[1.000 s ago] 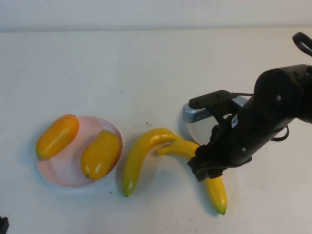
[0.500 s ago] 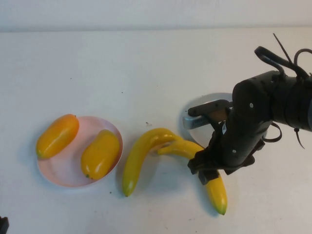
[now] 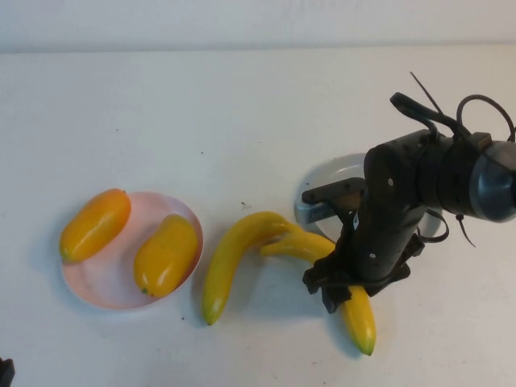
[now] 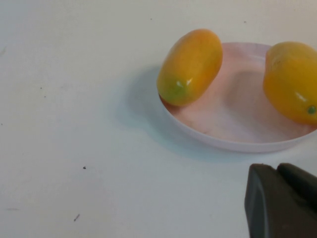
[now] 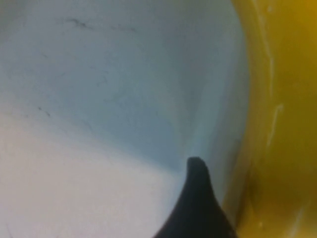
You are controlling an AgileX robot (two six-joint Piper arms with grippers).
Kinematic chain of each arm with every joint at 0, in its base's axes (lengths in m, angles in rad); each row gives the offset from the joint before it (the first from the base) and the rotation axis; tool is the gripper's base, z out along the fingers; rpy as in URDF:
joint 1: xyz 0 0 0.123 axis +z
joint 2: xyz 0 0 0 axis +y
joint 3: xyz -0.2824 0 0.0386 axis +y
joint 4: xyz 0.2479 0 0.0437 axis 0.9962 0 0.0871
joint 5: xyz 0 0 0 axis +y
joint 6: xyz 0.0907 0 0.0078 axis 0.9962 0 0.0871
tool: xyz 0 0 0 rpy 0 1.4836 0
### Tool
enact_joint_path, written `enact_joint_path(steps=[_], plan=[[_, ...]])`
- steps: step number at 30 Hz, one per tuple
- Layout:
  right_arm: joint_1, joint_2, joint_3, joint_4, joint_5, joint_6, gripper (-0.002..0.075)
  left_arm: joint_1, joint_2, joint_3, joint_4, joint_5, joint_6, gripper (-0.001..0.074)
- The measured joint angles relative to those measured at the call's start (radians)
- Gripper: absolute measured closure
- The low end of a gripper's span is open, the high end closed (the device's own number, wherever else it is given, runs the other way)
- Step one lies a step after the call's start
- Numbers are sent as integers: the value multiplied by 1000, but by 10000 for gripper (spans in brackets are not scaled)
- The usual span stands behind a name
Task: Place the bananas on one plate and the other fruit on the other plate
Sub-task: Put another type of fruit in the right plate
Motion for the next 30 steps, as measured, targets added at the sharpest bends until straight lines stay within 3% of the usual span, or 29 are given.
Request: enact_joint_path(steps=[4,9,14,21,30], plan=[[0,16,-2,0,-1,0,300,0,0,0,0,0,0,734],[0,18,-4,0,-2,0,424,0,0,0,0,0,0,734],[0,18,-6,0,20,0,426,0,0,0,0,0,0,734],[0,18,-62,0,247,4,426,0,0,0,0,0,0,734],[-2,0,-159,-94,274,29,426,0,0,0,0,0,0,734]])
